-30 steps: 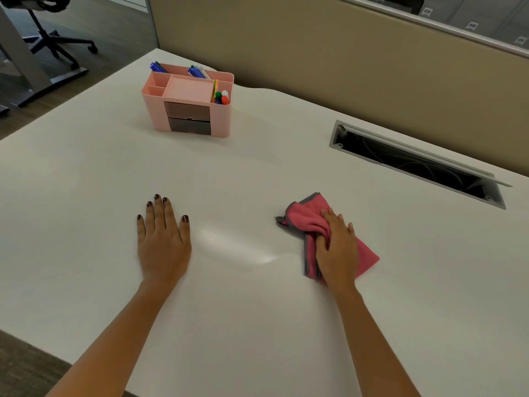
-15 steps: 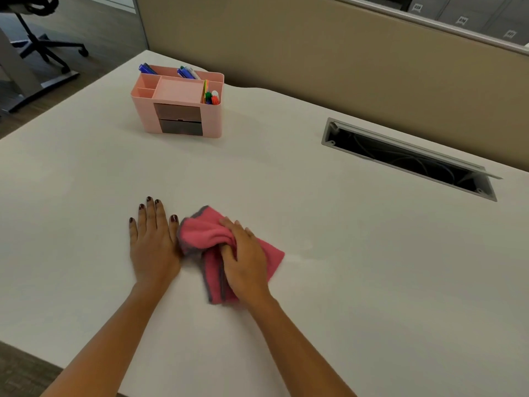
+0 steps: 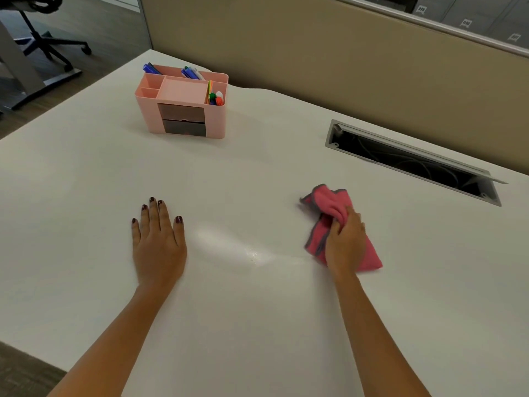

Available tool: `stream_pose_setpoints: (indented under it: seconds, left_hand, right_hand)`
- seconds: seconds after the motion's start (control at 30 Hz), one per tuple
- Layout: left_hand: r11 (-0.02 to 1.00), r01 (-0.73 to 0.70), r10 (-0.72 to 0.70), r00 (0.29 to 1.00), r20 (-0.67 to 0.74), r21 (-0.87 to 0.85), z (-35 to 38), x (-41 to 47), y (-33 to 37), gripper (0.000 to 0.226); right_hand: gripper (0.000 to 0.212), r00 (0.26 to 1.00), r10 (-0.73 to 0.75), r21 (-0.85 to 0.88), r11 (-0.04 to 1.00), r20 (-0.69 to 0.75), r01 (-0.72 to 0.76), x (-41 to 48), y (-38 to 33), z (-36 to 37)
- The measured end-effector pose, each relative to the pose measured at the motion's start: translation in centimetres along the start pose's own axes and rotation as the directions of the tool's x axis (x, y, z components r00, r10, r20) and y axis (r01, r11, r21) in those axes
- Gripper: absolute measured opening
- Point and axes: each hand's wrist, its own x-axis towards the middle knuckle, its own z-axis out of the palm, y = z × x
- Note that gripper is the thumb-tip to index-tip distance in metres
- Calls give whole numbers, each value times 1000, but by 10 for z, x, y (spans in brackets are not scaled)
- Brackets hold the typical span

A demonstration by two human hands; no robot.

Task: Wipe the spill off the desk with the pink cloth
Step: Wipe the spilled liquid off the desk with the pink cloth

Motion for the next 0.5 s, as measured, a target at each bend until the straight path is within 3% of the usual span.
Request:
stream_pose_setpoints:
  seconds: [0.07, 0.2, 0.4, 0.5]
  left_hand:
    - [1000, 0, 0, 1000, -6, -2, 0, 0, 0, 70]
    - [1000, 0, 0, 1000, -2, 6, 1, 0, 0, 69]
    - [1000, 10, -10, 1000, -7, -9, 1, 1, 0, 69]
    - [1000, 1, -1, 1000, -1, 4, 0, 1, -1, 67]
  right_hand:
    - [40, 997, -73, -63, 995, 22, 75, -15, -4, 10]
    - [41, 967, -233, 5, 972, 107, 234, -61, -31, 31]
    - [47, 819, -461, 102, 884, 342, 455, -126, -73, 63]
    - [44, 773, -462, 257, 887, 436, 385, -128, -88, 65]
